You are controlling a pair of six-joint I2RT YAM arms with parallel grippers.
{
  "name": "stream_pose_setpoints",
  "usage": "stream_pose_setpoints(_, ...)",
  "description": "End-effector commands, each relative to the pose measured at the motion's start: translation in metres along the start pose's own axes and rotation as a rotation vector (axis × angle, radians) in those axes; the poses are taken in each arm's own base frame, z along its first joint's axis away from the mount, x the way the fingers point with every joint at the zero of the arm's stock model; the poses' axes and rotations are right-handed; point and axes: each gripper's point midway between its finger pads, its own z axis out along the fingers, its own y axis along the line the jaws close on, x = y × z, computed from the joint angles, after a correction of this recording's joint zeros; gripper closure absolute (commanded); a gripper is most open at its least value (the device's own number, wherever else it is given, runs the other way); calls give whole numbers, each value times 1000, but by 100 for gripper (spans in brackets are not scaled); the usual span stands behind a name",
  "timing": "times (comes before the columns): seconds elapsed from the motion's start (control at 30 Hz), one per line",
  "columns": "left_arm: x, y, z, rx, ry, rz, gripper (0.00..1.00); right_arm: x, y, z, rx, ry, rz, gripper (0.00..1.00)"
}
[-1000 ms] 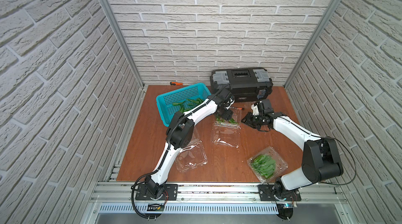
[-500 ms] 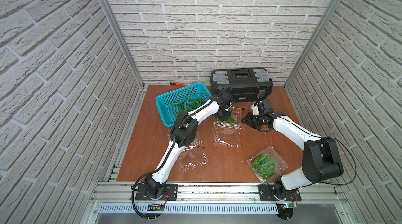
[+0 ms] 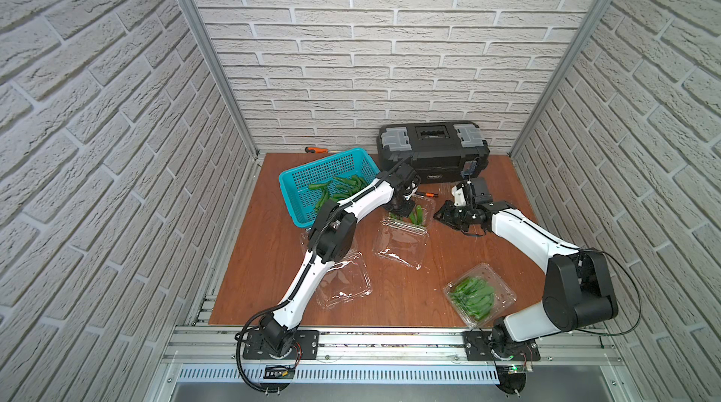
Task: Take small green peppers out of containers
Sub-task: Pick up the green pepper from the packing box, then place the green pepper in the basket.
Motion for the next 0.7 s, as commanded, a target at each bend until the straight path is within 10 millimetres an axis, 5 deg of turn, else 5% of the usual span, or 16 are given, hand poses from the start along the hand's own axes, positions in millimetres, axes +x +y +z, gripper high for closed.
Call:
stream_pose_setpoints(0.0,-21,-9,-34,59,-91,-20,100,-10,15,-11,-29,-43,-43,69)
stream_pose_setpoints(0.17,-43,-12,-92,122,-259,-76,100,-7,28,-6,-27,-31,-109,69)
stream_pose_setpoints(0.3,-55,10,-143,197,-437,-210,100,-4,42,3,-18,-13,-173,69)
stream_pose_setpoints(0.47,-47,88,-188,208,-603,-487,100,-3,58,30,2,37,-231,69)
stream_pose_setpoints(0.63,4,180,-190,35,-622,-752,100,-3,61,58,72,81,-297,69)
stream_pose_setpoints(0.67,16,194,-188,-7,-615,-793,86,-4,59,64,105,90,-311,69)
